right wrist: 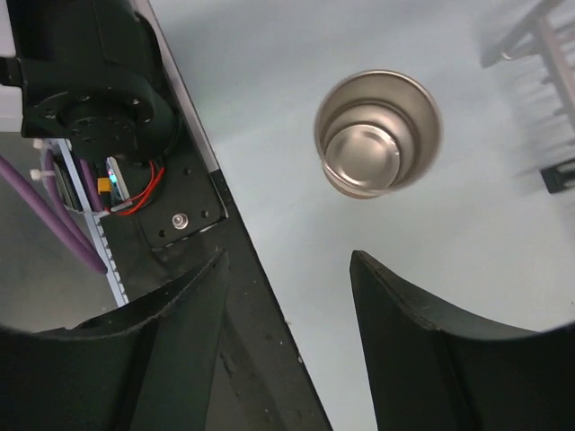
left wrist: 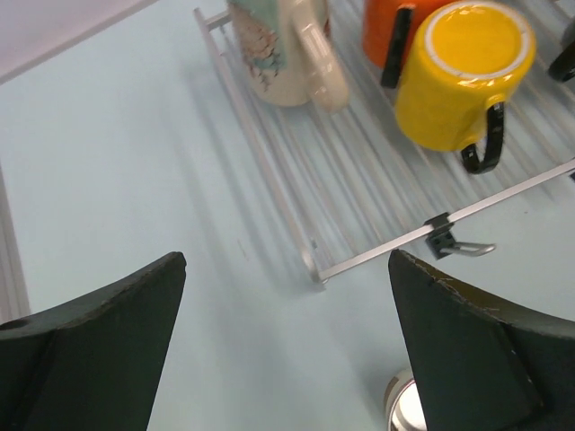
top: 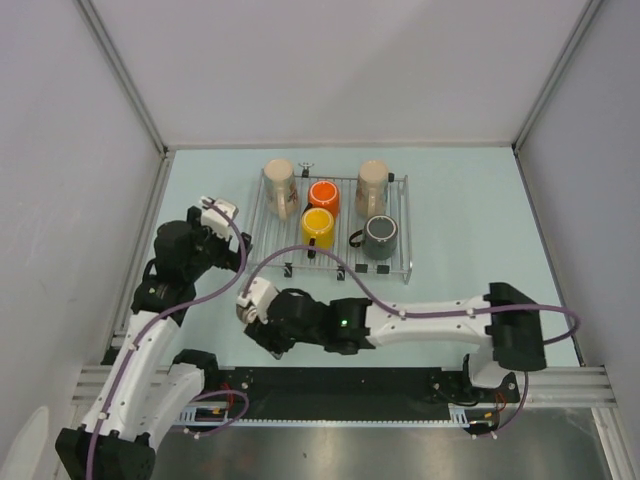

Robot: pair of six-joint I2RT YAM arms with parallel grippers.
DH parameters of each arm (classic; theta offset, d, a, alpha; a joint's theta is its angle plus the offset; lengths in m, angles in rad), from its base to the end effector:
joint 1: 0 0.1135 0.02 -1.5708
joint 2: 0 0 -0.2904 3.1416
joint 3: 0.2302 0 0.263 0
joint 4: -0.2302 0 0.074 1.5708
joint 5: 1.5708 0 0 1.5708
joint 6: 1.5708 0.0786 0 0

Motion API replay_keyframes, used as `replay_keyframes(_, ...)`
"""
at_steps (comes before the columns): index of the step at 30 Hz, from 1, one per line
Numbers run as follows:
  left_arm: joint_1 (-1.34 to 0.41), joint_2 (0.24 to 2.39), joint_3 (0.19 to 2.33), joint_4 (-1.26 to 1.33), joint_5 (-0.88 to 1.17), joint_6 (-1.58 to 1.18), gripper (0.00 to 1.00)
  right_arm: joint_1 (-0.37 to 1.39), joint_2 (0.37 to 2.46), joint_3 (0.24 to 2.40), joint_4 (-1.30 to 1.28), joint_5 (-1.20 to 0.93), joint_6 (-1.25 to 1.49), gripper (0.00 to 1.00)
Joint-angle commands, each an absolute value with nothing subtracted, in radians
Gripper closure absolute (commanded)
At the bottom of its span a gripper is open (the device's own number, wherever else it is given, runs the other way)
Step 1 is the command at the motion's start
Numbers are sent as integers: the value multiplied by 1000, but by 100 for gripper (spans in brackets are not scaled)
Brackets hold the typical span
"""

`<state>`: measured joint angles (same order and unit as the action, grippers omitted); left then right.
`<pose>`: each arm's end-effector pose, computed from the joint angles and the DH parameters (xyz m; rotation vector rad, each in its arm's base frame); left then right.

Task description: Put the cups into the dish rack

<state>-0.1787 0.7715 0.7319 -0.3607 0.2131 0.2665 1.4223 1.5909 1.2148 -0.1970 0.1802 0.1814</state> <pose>0.2027 -0.0535 0.3070 0.5681 1.8807 -0.1524 0.0751 0.4066 0.2836 -1.2044 1.8738 0.7313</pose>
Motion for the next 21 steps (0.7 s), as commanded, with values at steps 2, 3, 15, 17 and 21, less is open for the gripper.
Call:
replay_keyframes(2,-77,733,666,-325,233,255,0,1436,1770,1419,-296,198,92,39)
replay_keyframes(3,-54,733,651,-319,235,252,0,1434,1820,1443,-304,186,87,40)
replay_keyframes(15,130,752,635,-314,379,245,0,1373,2055,1732,-390,101,55,43)
replay_keyframes(17,147,755,634,-314,390,245,0,1364,2075,1735,-390,94,58,44)
replay_keyframes(21,175,753,637,-321,428,244,0,1347,2097,1727,-388,77,71,46)
